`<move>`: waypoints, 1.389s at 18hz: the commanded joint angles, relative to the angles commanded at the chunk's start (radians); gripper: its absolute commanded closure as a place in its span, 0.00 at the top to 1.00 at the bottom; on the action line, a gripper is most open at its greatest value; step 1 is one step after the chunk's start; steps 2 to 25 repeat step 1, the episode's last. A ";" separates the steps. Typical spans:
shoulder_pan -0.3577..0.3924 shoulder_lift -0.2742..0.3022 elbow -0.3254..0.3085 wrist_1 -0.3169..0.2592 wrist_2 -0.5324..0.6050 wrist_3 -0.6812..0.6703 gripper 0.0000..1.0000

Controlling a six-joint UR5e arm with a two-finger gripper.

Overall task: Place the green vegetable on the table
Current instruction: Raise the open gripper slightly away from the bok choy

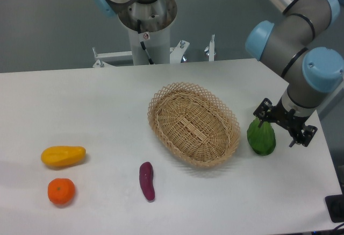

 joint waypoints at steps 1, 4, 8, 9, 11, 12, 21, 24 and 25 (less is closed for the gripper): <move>-0.002 0.000 0.000 0.000 0.000 0.002 1.00; -0.002 0.000 0.000 0.000 0.000 0.002 1.00; -0.002 0.000 0.000 0.000 0.000 0.002 1.00; -0.002 0.000 0.000 0.000 0.000 0.002 1.00; -0.002 0.000 0.000 0.000 0.000 0.002 1.00; -0.002 0.000 0.000 0.000 0.000 0.002 1.00; -0.002 0.000 0.000 0.000 0.000 0.002 1.00; -0.002 0.000 0.000 0.000 0.000 0.002 1.00; -0.002 0.000 0.000 0.000 0.000 0.002 1.00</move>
